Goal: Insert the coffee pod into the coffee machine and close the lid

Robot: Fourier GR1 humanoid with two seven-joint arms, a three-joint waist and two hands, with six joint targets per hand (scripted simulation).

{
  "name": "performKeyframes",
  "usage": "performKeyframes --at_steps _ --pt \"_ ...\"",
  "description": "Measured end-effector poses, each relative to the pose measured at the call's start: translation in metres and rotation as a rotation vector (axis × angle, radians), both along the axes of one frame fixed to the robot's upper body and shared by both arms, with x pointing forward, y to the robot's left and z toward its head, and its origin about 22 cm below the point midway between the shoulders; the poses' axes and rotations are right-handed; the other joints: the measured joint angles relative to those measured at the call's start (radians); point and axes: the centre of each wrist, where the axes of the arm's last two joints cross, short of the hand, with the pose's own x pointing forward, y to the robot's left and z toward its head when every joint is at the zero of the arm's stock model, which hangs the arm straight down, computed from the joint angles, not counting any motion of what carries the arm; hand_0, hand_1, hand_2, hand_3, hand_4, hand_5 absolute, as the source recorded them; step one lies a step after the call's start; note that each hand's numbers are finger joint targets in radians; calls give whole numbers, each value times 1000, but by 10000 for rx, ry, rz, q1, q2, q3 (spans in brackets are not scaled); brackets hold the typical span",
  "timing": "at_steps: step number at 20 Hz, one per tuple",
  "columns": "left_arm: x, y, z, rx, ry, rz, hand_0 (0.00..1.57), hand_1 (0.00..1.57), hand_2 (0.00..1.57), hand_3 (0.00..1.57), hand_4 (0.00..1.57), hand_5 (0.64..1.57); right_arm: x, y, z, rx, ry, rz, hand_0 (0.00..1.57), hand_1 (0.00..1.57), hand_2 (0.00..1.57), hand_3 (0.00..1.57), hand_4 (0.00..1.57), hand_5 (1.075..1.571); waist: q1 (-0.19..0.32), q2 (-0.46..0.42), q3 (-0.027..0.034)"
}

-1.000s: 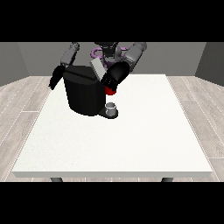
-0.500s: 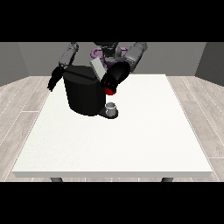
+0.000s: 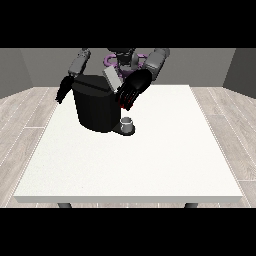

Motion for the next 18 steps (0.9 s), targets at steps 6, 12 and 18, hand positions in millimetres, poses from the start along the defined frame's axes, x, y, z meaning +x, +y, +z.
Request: performKeyframes --at_steps 6,12,18 --pt "2 3 -12 -72 551 216 0 0 0 151 0 1571 -3 -5 -11 56 483 -81 0 0 0 0 0 1571 214 -499 -10" --pt "7 -13 -74 -429 2070 -5 0 0 85 0 0 1571 -24 -26 -61 260 1708 -596 0 0 0 0 0 1571 1042 -1903 -12" --pt "1 -27 -147 -2947 3316 -775 0 0 0 0 369 1571 -51 -38 -97 469 2595 -931 0 0 0 0 0 1571 1743 -3310 -28"
